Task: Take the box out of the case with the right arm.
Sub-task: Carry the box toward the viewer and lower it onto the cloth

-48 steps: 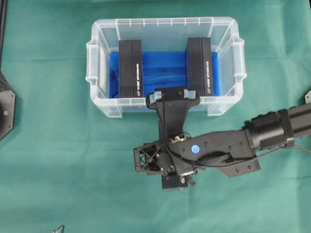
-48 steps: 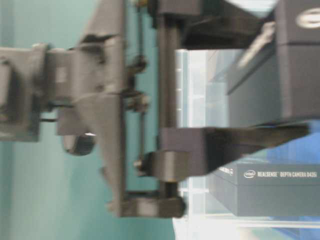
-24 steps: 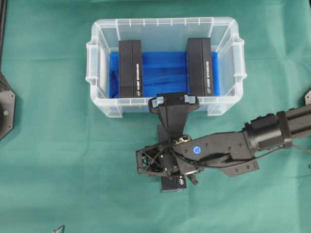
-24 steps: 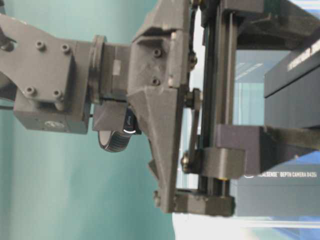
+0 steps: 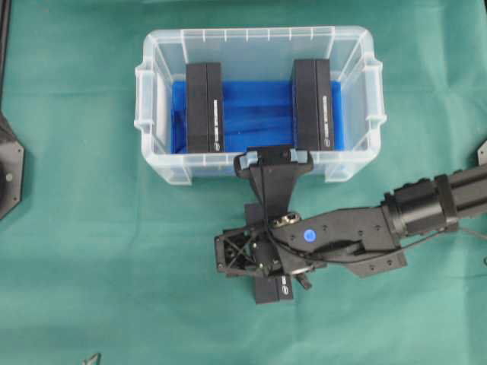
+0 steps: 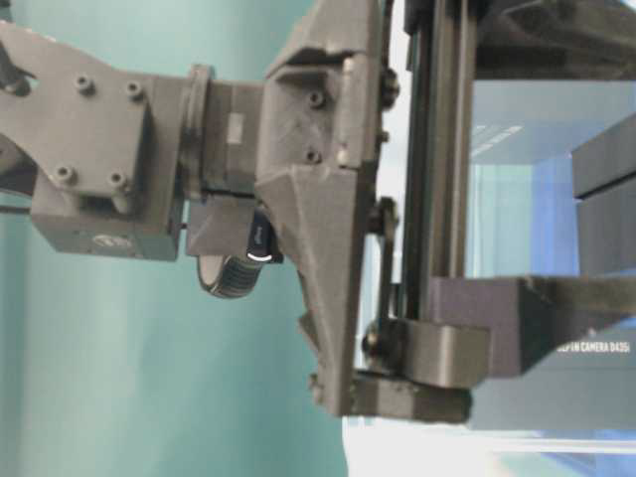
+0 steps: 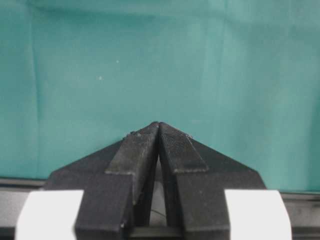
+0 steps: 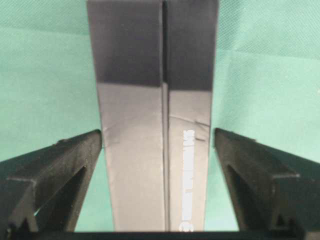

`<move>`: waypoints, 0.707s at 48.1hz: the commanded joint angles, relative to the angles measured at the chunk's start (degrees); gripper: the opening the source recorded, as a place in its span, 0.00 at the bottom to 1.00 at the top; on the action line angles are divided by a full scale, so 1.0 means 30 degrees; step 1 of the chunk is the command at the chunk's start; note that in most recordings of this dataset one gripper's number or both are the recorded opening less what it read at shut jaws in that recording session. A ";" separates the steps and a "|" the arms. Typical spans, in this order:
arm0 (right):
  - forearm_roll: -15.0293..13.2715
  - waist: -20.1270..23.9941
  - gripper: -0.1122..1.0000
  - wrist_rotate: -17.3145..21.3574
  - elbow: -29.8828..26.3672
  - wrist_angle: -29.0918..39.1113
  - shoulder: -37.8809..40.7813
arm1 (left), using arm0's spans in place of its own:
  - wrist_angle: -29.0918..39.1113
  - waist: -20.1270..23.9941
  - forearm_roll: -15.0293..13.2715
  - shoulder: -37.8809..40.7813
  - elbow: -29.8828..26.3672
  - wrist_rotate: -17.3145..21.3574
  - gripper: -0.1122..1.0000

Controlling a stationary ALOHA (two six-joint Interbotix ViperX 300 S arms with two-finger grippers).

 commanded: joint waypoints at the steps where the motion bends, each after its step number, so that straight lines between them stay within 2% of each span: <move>1: -0.0059 0.0117 0.93 0.0029 -0.0176 -0.0059 -0.0498 | -0.0059 -0.0059 0.0029 0.0000 -0.0381 -0.0029 0.10; 20: -0.0205 0.0059 0.93 -0.0117 -0.0762 0.0410 -0.1260 | -0.0059 -0.0059 0.0029 0.0029 -0.0381 -0.0029 0.10; 26: -0.0703 0.0029 0.93 -0.0146 -0.1611 0.1904 -0.1846 | -0.0059 -0.0059 0.0029 0.0029 -0.0381 -0.0059 0.10; 34: -0.1318 -0.0117 0.93 -0.0527 -0.3486 0.5215 -0.2520 | -0.0059 -0.0059 0.0029 0.0059 -0.0381 -0.0029 0.10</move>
